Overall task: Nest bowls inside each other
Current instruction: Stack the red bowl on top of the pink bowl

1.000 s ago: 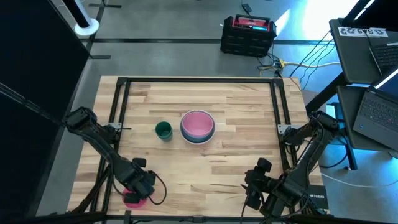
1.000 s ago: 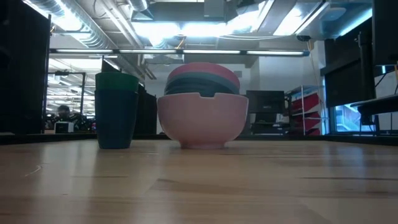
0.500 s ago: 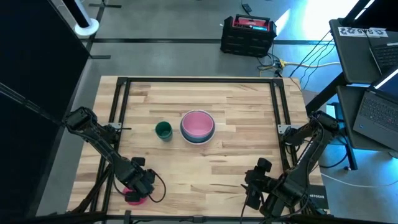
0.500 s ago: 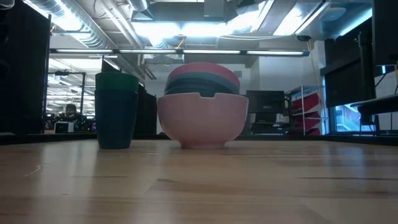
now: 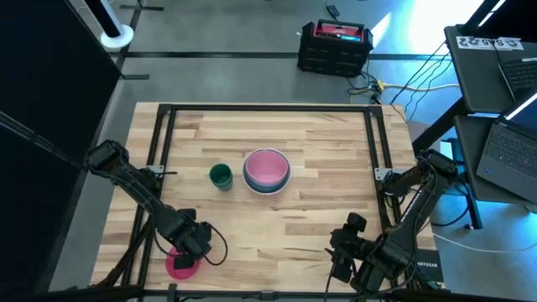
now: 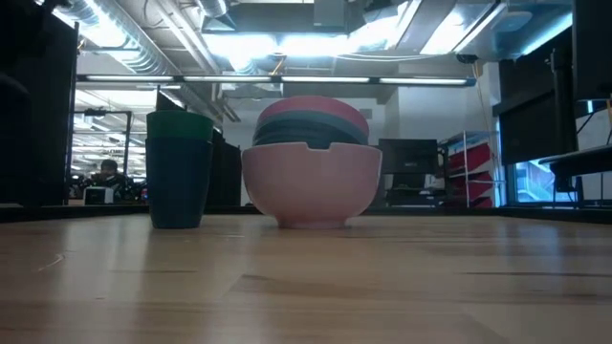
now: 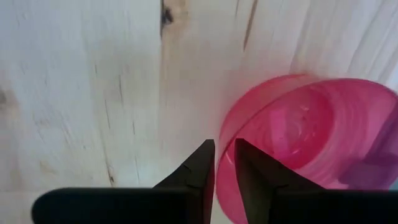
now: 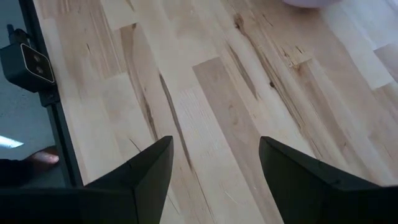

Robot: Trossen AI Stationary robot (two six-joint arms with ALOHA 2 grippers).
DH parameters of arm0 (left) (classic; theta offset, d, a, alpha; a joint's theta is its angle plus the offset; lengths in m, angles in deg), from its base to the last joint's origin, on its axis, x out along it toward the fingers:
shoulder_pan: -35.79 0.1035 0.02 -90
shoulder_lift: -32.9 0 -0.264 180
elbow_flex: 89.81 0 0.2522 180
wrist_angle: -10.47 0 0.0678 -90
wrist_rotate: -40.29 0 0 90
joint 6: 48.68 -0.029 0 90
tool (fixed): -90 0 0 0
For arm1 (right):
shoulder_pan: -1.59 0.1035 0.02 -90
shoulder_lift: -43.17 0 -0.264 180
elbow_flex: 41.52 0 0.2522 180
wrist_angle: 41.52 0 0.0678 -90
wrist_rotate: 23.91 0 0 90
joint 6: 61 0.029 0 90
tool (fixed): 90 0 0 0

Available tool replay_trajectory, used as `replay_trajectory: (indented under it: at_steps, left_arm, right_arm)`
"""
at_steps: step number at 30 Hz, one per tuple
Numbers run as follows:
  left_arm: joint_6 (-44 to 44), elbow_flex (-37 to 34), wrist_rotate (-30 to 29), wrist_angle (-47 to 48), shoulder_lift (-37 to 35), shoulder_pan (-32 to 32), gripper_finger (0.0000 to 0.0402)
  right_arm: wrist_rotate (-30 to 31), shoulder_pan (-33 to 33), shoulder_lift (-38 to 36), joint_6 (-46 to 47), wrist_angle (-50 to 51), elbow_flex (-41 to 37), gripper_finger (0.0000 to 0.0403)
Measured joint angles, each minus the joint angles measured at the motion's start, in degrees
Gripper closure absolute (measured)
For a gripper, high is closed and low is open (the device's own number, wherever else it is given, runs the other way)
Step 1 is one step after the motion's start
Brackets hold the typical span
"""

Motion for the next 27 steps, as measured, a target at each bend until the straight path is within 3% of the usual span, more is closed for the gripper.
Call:
replay_trajectory:
  at_steps: [14, 18, 22, 27]
  left_arm:
    - [-3.1, -3.8, 0.1, -1.1, 0.1, 0.2, 0.0361]
    - [-2.8, -3.5, 0.2, -2.0, 0.1, 0.6, 0.0395]
    - [-1.7, 1.3, 0.7, -0.2, 0.1, 3.4, 0.0401]
    - [-1.7, 14.1, 0.7, 6.6, 0.0, 11.3, 0.0401]
  right_arm:
    - [0.0, 0.0, 0.0, -1.2, 0.1, 0.0, 0.0180]
    - [0.0, 0.0, 0.0, -1.2, 0.6, 0.0, 0.0180]
    - [0.2, -0.3, 0.0, -1.2, 1.0, 0.0, 0.0180]
    - [1.0, -2.3, 0.0, -1.3, 0.8, 0.0, 0.0180]
